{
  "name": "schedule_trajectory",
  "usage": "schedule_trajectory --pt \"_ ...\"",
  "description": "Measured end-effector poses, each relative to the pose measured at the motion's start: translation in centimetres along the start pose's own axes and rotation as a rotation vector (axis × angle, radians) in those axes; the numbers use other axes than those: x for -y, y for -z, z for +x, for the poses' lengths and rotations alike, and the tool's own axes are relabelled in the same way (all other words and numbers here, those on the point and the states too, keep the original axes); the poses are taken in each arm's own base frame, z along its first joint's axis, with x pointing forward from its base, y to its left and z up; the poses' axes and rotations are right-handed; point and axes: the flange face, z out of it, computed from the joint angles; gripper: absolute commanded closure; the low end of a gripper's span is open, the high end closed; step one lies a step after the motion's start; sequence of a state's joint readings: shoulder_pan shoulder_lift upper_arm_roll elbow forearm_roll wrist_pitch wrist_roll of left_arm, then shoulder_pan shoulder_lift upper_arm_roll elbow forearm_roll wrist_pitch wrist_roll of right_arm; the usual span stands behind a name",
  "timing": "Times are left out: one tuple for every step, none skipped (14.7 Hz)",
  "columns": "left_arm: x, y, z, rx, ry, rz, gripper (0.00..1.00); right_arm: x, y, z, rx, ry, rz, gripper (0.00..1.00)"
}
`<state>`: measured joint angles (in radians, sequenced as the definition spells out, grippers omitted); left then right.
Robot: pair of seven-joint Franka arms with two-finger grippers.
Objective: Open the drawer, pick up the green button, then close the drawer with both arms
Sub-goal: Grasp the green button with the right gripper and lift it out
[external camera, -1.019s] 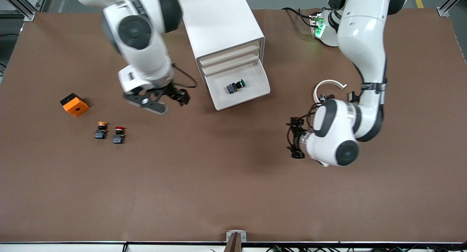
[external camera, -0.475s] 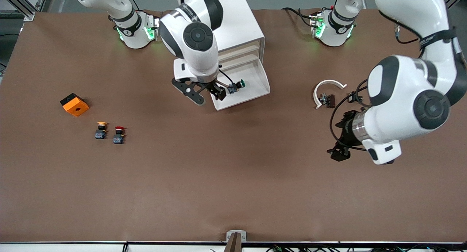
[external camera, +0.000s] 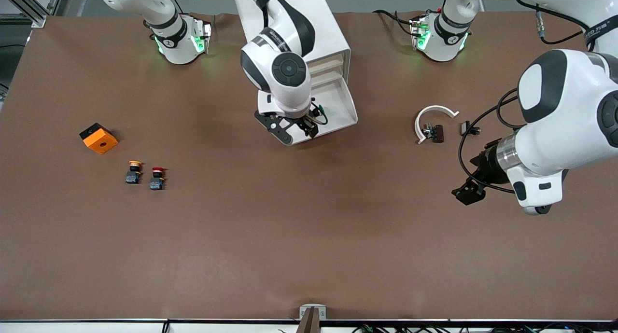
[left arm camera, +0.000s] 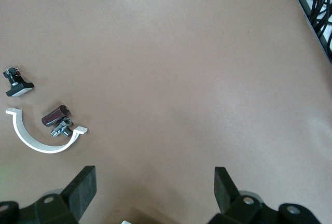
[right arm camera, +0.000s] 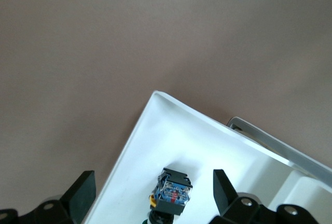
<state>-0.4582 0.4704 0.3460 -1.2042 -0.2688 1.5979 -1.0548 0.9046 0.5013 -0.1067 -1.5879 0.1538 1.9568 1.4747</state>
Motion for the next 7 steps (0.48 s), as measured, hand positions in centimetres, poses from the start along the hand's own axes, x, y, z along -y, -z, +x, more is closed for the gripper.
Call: schedule_trajectory --pt "0.0 -0.1 -0.1 0.002 -0.004 0.002 0.00 0.1 -0.7 -0.3 -0.001 0.004 -0.010 0.00" --pt "-0.1 -0.2 -0.3 0.003 -0.009 0.004 0.00 0.1 -1.2 -0.6 -0.002 0.008 -0.018 0.00" --pt "-0.2 -0.3 -0.5 0.004 -0.013 0.005 0.00 0.2 -1.6 -0.9 -0.003 0.011 -0.023 0.00" --pt "-0.3 -0.4 -0.8 0.005 -0.017 0.006 0.00 0.2 -1.9 -1.1 -0.002 0.013 -0.028 0.00" --pt "-0.4 -0.4 -1.0 0.006 -0.021 0.008 0.00 0.2 -2.2 -1.3 0.002 0.012 -0.032 0.00" --pt "-0.4 -0.5 -1.3 0.009 -0.025 0.012 0.00 0.3 -2.5 -1.4 0.014 0.007 -0.036 0.00" --pt "-0.4 -0.4 -1.5 0.014 -0.031 0.017 0.00 0.3 -2.8 -1.5 0.028 0.000 -0.039 0.00"
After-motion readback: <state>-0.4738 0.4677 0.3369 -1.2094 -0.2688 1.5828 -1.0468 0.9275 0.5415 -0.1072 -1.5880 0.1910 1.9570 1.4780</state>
